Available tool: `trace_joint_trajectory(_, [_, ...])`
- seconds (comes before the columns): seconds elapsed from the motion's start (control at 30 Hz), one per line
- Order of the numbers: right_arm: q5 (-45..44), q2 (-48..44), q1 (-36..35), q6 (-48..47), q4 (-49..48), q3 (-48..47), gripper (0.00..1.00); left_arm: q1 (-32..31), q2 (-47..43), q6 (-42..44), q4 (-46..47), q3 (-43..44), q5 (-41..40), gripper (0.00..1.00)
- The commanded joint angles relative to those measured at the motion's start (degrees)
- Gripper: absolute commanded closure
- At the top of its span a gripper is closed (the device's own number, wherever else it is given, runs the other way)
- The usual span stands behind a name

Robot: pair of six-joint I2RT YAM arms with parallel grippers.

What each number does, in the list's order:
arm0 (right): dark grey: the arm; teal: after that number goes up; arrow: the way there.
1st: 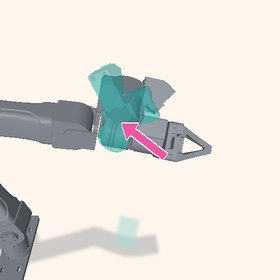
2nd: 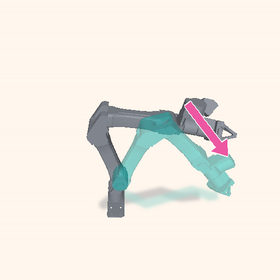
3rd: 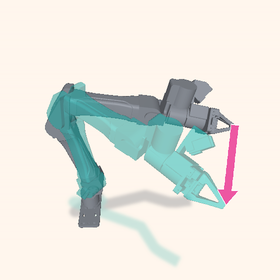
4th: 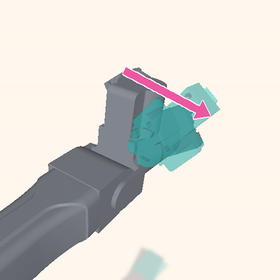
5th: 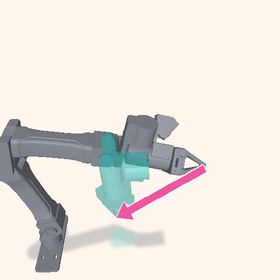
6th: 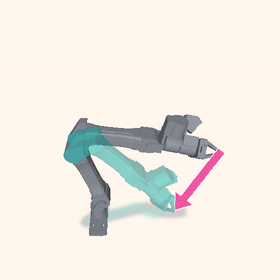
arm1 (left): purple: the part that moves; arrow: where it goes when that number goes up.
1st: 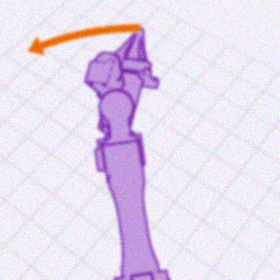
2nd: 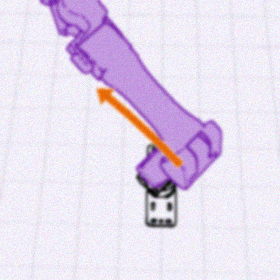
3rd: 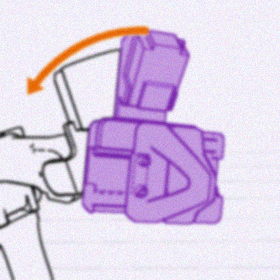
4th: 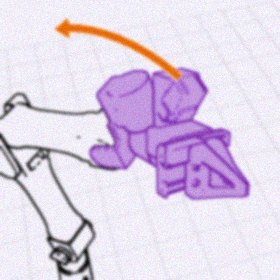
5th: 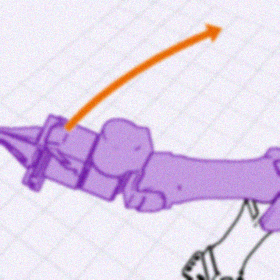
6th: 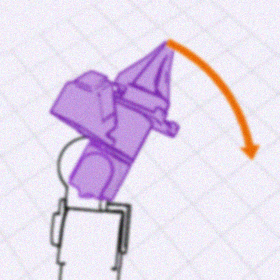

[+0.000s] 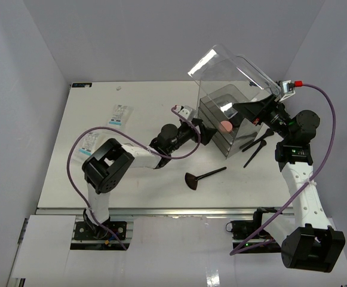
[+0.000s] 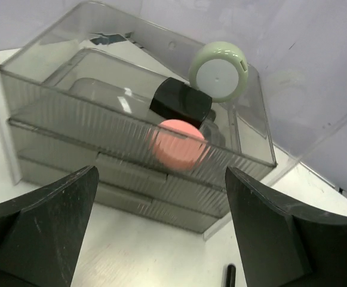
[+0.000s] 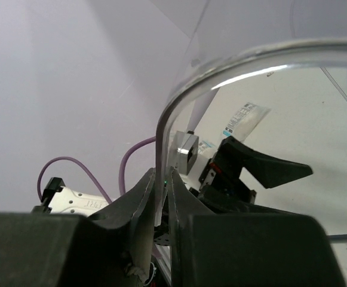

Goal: Organize the makeup

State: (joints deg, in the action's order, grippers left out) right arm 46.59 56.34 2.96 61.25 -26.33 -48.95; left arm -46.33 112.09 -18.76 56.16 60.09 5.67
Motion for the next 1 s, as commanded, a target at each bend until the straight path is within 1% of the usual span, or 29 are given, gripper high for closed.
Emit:
trace_joint_trajectory(0.0, [2.5,-2.6,-0.4,-0.3,-5.1,-0.3,0.84,-0.3,-13.3,5.0,-1.9,-7.5,-5.4,0.02])
trace_joint_trajectory(0.1, [2.4,-2.7,-0.4,-0.7,-4.9,0.0,0.84,-0.2,-20.7,6.6,-8.0,-13.2,-11.4,0.02])
trace_joint_trajectory(0.2, [2.3,-2.9,-0.4,-1.1,-4.7,0.3,0.84,0.7,-29.5,6.8,-21.5,-15.5,-18.3,0.02])
trace_joint_trajectory(0.23, [2.3,-2.9,-0.4,-1.2,-4.6,0.4,0.84,2.0,-31.6,5.6,-27.3,-15.2,-20.5,0.02])
trace_joint_trajectory(0.27, [2.2,-2.9,-0.4,-1.3,-4.5,0.4,0.84,4.4,-33.5,3.4,-36.0,-14.6,-20.7,0.02])
trace_joint_trajectory(0.3, [2.2,-2.8,-0.4,-1.5,-4.4,0.4,0.84,6.8,-35.3,1.5,-42.3,-13.6,-20.4,0.02])
trace_joint_trajectory(0.4, [2.0,-2.6,-0.4,-1.6,-4.3,0.5,0.84,15.3,-38.6,-2.4,-58.3,-11.1,-17.3,0.02])
trace_joint_trajectory(0.53, [1.9,-2.5,-0.4,-1.8,-4.4,0.7,0.84,25.8,-38.9,-3.5,-71.3,-10.5,-15.4,0.02])
trace_joint_trajectory(0.6, [1.9,-2.5,-0.4,-1.8,-4.4,0.9,0.84,29.0,-37.8,-6.1,-74.4,-10.1,-16.6,0.02])
trace_joint_trajectory(0.7, [1.9,-2.6,-0.4,-1.8,-4.4,1.0,0.84,31.5,-35.2,-9.1,-76.6,-9.2,-17.4,0.02])
trace_joint_trajectory(0.83, [1.9,-2.8,-0.4,-1.8,-4.2,1.1,0.84,33.0,-30.8,-12.0,-79.3,-6.7,-17.5,0.02])
trace_joint_trajectory(0.97, [1.9,-2.9,-0.4,-1.8,-4.2,1.3,0.84,33.5,-27.4,-12.6,-79.8,-5.6,-16.6,0.02])
